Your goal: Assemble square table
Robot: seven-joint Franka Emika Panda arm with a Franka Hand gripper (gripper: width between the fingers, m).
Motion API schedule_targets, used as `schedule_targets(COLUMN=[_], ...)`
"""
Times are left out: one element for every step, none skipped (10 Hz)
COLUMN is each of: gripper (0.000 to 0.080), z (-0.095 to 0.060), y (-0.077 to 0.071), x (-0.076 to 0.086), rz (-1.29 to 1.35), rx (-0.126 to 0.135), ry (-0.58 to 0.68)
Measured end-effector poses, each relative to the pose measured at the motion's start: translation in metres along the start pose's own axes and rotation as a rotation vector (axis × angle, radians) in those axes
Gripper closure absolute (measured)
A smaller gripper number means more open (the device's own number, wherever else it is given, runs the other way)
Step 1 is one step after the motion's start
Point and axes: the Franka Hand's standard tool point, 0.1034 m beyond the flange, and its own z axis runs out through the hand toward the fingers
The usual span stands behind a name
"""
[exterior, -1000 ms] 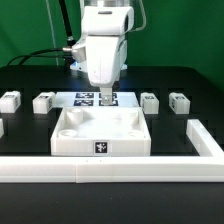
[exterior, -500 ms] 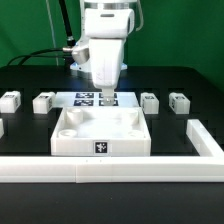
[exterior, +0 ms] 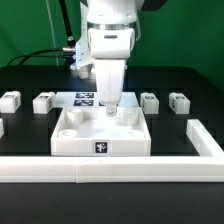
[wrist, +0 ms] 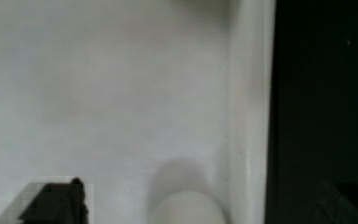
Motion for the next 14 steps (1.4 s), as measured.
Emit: schedule_targets(gripper=[0.0150, 0.0150, 0.0150, 0.0150, 0.0150, 0.0284, 0.0422, 0.0422, 0.0570, 0.0732, 0.0732, 0.0740, 0.0740, 0.0740], z=[0.0086, 0.0133, 0.0172, 0.0170, 0.0150, 0.0128, 0.0137, 0.0142, 0.0144, 0.0148, 0.0141, 0.0140, 0.0140, 0.0140], y=[-0.0025, -0.0038, -0.0046, -0.0043, -0.0032, -0.0018, -0.0023, -0.0027, -0.0028, -0.0030, -0.0020, -0.0019, -0.0019, -0.0018], x=[-0.0009, 0.0003, 0.0007, 0.0010, 0.0021, 0.0018, 0.0016, 0.0015, 0.0014, 0.0014, 0.0011, 0.0011, 0.0011, 0.0011], rz=[0.004, 0.005, 0.006, 0.007, 0.008, 0.009, 0.010, 0.010, 0.010, 0.010, 0.011, 0.011, 0.011, 0.011], rx=[0.007, 0.009, 0.009, 0.009, 0.004, -0.001, 0.002, 0.003, 0.003, 0.004, 0.000, 0.000, 0.000, 0.000], ry=[0.003, 0.005, 0.007, 0.006, 0.005, 0.005, 0.005, 0.005, 0.005, 0.005, 0.005, 0.005, 0.005, 0.005])
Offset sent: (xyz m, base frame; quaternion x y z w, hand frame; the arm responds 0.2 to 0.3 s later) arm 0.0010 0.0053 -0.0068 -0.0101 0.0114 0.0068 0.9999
